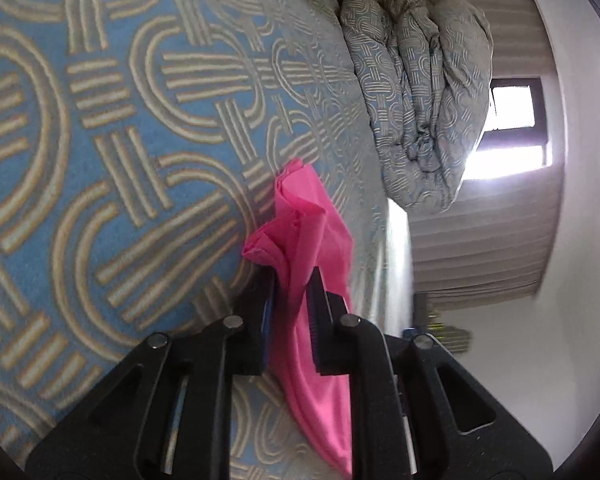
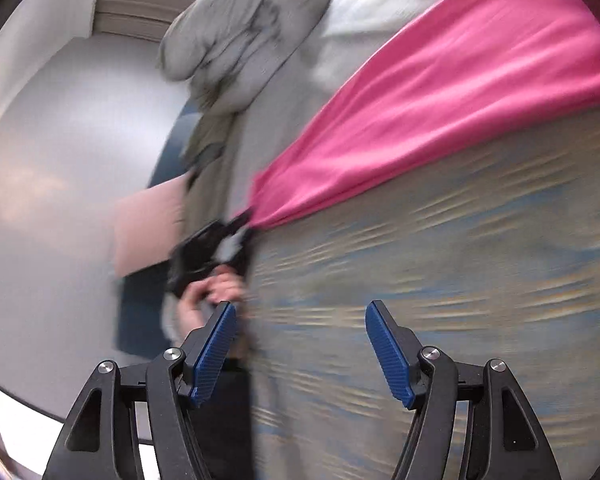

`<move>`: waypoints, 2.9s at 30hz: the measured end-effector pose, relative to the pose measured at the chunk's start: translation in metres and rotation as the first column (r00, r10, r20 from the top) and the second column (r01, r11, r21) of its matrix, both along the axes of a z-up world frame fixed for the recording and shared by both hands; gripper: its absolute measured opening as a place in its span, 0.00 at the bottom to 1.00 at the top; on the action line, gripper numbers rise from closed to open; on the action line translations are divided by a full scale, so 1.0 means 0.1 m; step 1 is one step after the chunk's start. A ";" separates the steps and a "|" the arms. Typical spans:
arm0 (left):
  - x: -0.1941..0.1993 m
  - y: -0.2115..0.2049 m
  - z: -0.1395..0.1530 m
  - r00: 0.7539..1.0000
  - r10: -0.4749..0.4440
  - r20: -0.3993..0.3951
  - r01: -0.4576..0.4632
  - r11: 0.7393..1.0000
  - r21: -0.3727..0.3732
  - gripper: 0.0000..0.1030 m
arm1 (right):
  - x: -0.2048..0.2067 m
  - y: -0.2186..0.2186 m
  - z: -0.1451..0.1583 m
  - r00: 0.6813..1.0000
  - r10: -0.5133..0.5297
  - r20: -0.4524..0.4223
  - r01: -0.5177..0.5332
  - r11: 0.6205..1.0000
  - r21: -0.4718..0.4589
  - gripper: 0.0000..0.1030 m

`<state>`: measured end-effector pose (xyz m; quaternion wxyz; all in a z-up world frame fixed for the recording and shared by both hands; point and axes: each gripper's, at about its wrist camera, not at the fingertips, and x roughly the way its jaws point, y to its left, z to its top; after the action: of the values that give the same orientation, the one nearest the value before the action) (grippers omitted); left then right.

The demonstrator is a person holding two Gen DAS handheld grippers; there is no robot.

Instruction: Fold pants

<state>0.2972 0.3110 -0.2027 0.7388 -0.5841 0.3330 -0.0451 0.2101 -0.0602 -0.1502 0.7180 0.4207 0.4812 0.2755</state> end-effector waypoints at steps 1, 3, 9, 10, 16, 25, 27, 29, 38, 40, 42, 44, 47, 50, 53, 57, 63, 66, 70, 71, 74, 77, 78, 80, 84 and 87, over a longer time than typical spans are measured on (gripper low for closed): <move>-0.01 0.01 0.00 1.000 -0.002 0.006 0.002 1.000 -0.013 0.16 | 0.05 0.16 -0.05 1.000 0.002 -0.020 -0.001 1.000 0.024 0.67; -0.02 -0.01 0.01 1.000 -0.005 0.012 0.004 1.000 0.004 0.12 | 0.16 0.38 -0.18 0.997 -0.020 -0.075 0.026 0.996 0.081 0.67; -0.05 0.01 0.03 0.997 -0.030 0.070 0.033 0.999 -0.033 0.09 | 0.54 0.68 -0.50 0.965 -0.131 -0.225 0.184 0.956 0.230 0.67; -0.06 0.03 0.02 0.996 -0.036 0.088 0.040 0.998 -0.053 0.09 | 0.59 0.70 -0.50 0.962 -0.148 -0.228 0.201 0.952 0.232 0.67; -0.11 0.03 0.03 0.989 -0.053 0.135 0.063 0.996 -0.064 0.09 | 0.96 1.00 -0.56 0.930 -0.229 -0.287 0.300 0.925 0.234 0.71; -0.10 0.02 0.03 0.991 -0.060 0.122 0.066 0.997 -0.041 0.09 | 1.35 1.20 -0.53 0.875 -0.367 -0.316 0.429 0.890 0.155 0.68; -0.10 0.01 0.04 0.991 -0.059 0.120 0.063 0.998 -0.032 0.09 | 1.40 1.20 -0.55 0.880 -0.354 -0.316 0.417 0.895 0.160 0.45; -0.06 0.03 0.03 0.991 -0.057 0.125 0.064 0.997 -0.053 0.09 | 1.36 1.21 -0.69 0.873 -0.315 -0.373 0.407 0.892 0.199 0.18; 0.06 0.07 0.07 0.979 -0.089 0.182 0.112 0.987 -0.117 0.09 | 1.16 1.36 -0.76 0.862 -0.230 -0.452 0.389 0.872 0.297 0.41; 0.05 0.07 0.06 0.978 -0.090 0.190 0.116 0.985 -0.130 0.09 | 1.13 1.37 -0.74 0.861 -0.207 -0.465 0.389 0.856 0.340 0.55; 0.04 0.07 0.06 0.977 -0.093 0.191 0.119 0.984 -0.130 0.09 | 1.11 1.37 -0.71 0.858 -0.227 -0.460 0.407 0.847 0.342 0.64; 0.03 0.08 0.07 0.976 -0.094 0.197 0.121 0.984 -0.131 0.09 | 1.14 1.40 -0.72 0.844 -0.252 -0.472 0.428 0.848 0.313 0.66; 0.01 0.09 0.07 0.974 -0.097 0.204 0.127 0.983 -0.135 0.09 | 1.21 1.43 -0.69 0.841 -0.286 -0.460 0.449 0.844 0.295 0.66; -0.02 0.11 0.07 0.974 -0.100 0.205 0.128 0.984 -0.127 0.09 | 1.28 1.43 -0.68 0.836 -0.323 -0.443 0.469 0.839 0.275 0.64; -0.03 0.12 0.08 0.981 -0.081 0.175 0.100 0.990 -0.097 0.11 | 1.39 1.46 -0.67 0.847 -0.320 -0.424 0.448 0.860 0.245 0.32; -0.02 0.14 0.03 0.988 -0.074 0.135 0.084 0.994 -0.076 0.25 | 1.36 1.47 -0.77 0.855 -0.302 -0.423 0.422 0.877 0.227 0.08; -0.05 0.10 0.17 0.979 -0.095 0.180 0.110 0.991 -0.073 0.62 | 1.35 1.48 -0.77 0.853 -0.285 -0.437 0.424 0.866 0.264 0.08; -0.10 0.10 0.23 0.973 -0.085 0.213 0.103 0.992 -0.074 0.73 | 1.39 1.47 -0.68 0.867 -0.272 -0.418 0.412 0.864 0.291 0.08; -0.06 0.05 0.26 0.974 -0.099 0.203 0.110 0.993 -0.046 0.75 | 1.41 1.50 -0.61 0.876 -0.255 -0.409 0.395 0.867 0.305 0.08; -0.04 0.04 0.26 0.973 -0.104 0.206 0.116 0.992 -0.045 0.75 | 1.40 1.51 -0.61 0.878 -0.247 -0.411 0.388 0.869 0.308 0.08; 0.10 -0.04 0.27 0.969 -0.128 0.209 0.140 0.989 -0.039 0.73 | 1.38 1.53 -0.61 0.882 -0.238 -0.407 0.378 0.873 0.307 0.08; 0.23 -0.10 0.20 0.970 -0.145 0.195 0.157 0.986 -0.050 0.56 | 1.37 1.51 -0.62 0.881 -0.236 -0.411 0.380 0.869 0.315 0.08; 0.27 -0.12 0.16 0.971 -0.150 0.188 0.164 0.984 -0.062 0.45 | 1.37 1.50 -0.62 0.881 -0.237 -0.409 0.380 0.870 0.316 0.08; 0.33 -0.12 0.04 0.975 -0.154 0.163 0.171 0.980 -0.098 0.25 | 1.36 1.47 -0.62 0.883 -0.237 -0.404 0.376 0.874 0.309 0.08; 0.21 -0.06 0.06 0.981 -0.113 0.160 0.124 0.990 -0.063 0.09 | 1.35 1.46 -0.67 0.882 -0.228 -0.413 0.371 0.877 0.306 0.08; 0.13 0.01 0.09 0.985 -0.072 0.159 0.080 0.996 -0.040 0.09 | 1.32 1.44 -0.73 0.871 -0.243 -0.426 0.390 0.870 0.302 0.08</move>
<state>0.3103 0.3125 -0.1942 0.7468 -0.5826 0.2946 -0.1269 0.3418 0.0834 -0.2237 0.5534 0.6704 0.4697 0.1539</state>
